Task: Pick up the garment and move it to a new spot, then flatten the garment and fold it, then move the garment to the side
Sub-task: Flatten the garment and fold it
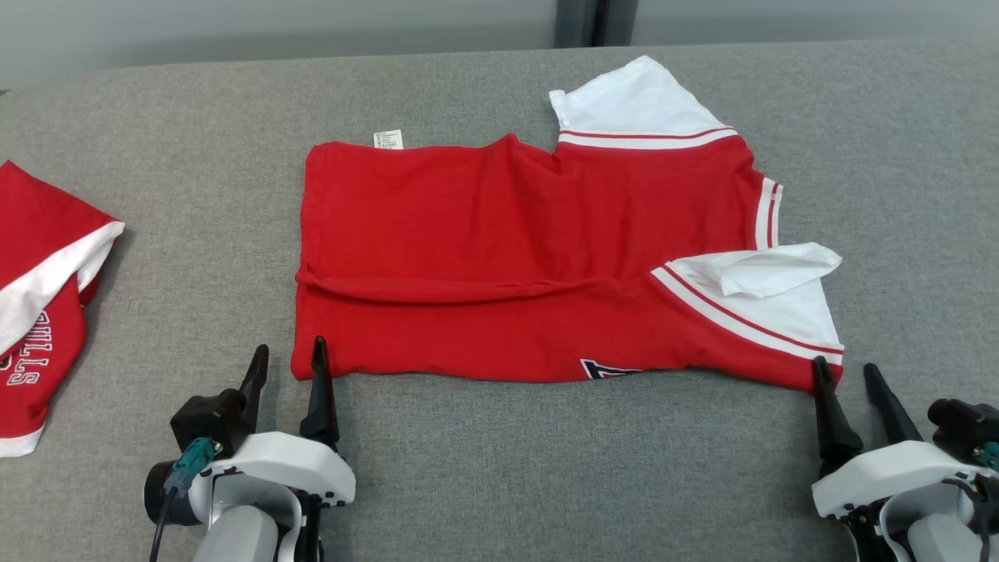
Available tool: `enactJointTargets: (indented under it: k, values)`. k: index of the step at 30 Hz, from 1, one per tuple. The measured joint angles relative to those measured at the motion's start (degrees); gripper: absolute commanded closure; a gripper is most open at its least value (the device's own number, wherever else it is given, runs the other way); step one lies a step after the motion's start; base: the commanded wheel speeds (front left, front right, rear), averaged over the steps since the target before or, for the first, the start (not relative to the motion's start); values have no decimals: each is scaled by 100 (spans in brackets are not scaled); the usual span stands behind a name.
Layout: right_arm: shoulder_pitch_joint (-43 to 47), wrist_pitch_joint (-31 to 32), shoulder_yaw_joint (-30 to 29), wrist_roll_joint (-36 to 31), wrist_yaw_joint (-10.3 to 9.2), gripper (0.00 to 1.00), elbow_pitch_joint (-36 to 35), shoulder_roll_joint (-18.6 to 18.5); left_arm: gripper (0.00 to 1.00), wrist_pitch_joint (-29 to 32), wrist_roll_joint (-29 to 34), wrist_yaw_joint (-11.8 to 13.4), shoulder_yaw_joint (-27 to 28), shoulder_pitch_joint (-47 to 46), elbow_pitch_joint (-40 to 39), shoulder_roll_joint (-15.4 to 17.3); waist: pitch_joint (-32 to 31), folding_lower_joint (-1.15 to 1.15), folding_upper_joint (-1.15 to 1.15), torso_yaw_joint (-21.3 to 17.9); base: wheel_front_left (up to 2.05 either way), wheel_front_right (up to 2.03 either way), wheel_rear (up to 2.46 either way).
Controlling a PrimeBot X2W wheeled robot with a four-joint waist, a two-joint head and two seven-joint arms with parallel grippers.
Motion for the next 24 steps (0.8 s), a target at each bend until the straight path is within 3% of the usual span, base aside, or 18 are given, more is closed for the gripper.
enactJointTargets:
  k: [6,7,8,9,10,15,24]
  values:
    - [-334,-36,533,205,-1,0,543,-182,0,0,16,-7,-19,-45,44,1,44,0,0,77,0,0,0]
    - [-363,-37,646,255,-2,14,588,-222,0,0,18,-7,-15,-54,49,1,48,0,0,87,0,0,0]
    - [-391,-46,765,318,-3,55,626,-264,0,0,18,-7,-10,-56,53,3,48,0,0,94,0,0,0]
    - [-416,-49,881,363,-8,72,653,-301,0,0,18,-7,-8,-55,56,2,45,0,0,98,0,0,0]
    - [-429,-52,979,399,-8,100,662,-345,0,0,18,-8,1,-55,58,2,42,0,0,99,0,0,0]
    - [-438,-46,1200,650,12,100,646,-502,0,0,-99,-75,-35,-45,145,9,17,0,0,61,0,0,0]
    - [-564,0,1038,558,5,100,276,-664,0,-5,-327,-147,-158,-187,582,2,82,0,0,-75,0,0,0]
